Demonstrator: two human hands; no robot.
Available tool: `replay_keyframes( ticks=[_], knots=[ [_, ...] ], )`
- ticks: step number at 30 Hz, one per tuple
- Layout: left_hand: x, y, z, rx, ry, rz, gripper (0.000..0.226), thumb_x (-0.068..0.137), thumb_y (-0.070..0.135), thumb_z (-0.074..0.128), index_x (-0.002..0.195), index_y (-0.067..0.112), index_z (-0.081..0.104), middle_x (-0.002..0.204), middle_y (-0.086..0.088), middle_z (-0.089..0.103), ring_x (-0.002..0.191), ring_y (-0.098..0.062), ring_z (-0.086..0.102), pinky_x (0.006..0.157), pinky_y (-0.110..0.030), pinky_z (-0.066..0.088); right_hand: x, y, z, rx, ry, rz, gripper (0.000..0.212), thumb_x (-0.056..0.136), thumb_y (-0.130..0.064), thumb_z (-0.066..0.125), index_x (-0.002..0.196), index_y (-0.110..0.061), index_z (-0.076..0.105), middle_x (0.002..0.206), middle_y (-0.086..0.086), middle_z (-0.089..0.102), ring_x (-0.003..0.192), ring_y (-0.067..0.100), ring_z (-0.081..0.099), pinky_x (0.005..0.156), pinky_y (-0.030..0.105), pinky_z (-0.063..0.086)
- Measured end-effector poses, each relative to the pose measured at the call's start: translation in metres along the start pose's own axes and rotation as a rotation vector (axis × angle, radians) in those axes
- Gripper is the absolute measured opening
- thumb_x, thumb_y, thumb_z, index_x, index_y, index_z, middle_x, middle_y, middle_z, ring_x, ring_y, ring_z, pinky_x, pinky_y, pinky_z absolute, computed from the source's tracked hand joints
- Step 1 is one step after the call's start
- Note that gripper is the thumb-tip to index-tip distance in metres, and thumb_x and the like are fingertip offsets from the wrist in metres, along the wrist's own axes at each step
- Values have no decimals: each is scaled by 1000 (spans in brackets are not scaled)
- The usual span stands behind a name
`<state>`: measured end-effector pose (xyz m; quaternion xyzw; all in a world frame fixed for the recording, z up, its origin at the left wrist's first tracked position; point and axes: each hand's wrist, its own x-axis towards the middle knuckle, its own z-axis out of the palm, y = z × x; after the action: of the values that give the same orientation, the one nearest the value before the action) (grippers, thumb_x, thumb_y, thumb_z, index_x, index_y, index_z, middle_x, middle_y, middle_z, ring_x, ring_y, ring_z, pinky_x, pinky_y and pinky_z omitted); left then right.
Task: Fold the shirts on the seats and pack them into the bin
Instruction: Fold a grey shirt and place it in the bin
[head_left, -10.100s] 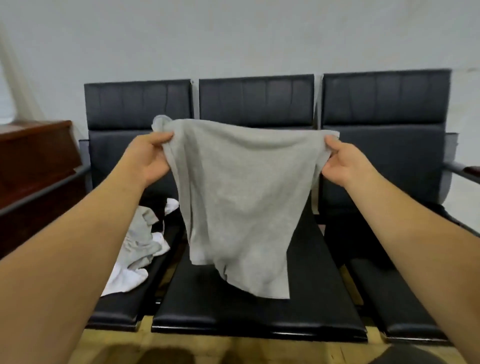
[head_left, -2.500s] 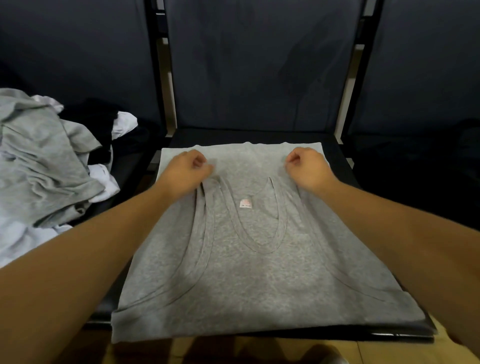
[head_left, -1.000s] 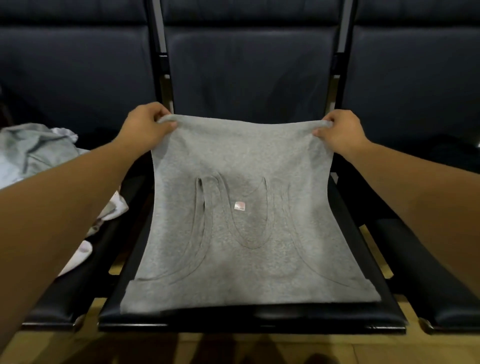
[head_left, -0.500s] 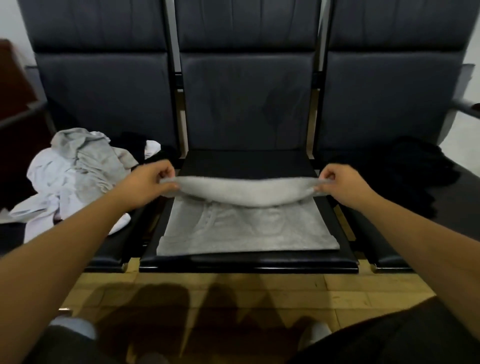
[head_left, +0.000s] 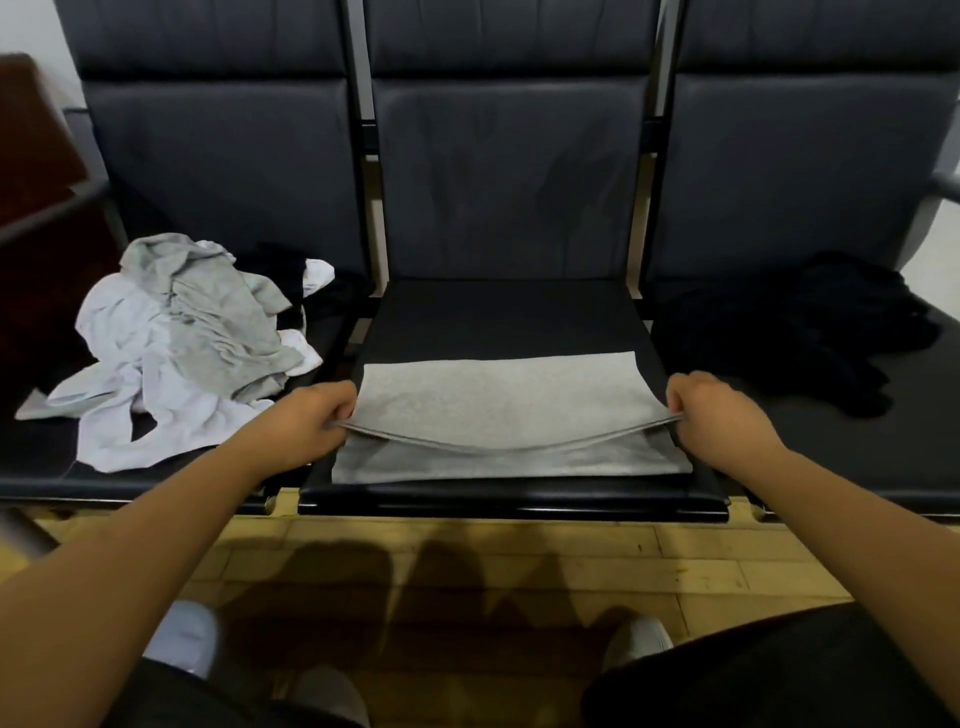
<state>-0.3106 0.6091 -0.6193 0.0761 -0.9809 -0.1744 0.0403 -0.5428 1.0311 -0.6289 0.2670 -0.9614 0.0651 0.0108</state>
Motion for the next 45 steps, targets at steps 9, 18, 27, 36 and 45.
replay_keyframes(
  ticks=[9,18,27,36,45],
  knots=[
    [-6,7,1,185,-351,58,26,80,22,59,77,43,45,87,11,51,83,-10,52,78,-32,48,-14,-3,-12,-297,-316,-3,22,93,-4,52,85,-22,43,108,7,48,88,26,54,82,39,52],
    [17,29,11,29,6,-229,19,97,38,62,97,19,63,100,1,53,88,-17,58,81,-28,42,-4,-63,7,175,24,-111,31,95,-18,55,125,-8,58,127,13,51,111,35,55,96,43,47],
    [57,41,36,-59,-18,-728,91,89,62,63,145,-2,32,148,-23,36,137,-40,36,107,-47,37,14,-140,45,121,-87,-252,67,103,-54,36,155,-12,30,166,15,17,153,30,17,125,43,14],
    [70,27,23,-218,-199,-692,47,89,31,76,121,-1,63,125,-17,64,114,-33,61,92,-37,48,11,-151,69,21,-275,-317,69,100,-67,14,160,-36,7,169,0,-9,155,19,-11,125,51,-5],
    [44,25,-15,-671,14,-762,36,94,23,68,126,6,64,116,-17,69,99,-31,67,82,-36,55,20,-193,73,88,-317,-345,73,99,-69,16,161,-33,3,168,4,-15,154,22,-17,124,49,-9]
  ],
)
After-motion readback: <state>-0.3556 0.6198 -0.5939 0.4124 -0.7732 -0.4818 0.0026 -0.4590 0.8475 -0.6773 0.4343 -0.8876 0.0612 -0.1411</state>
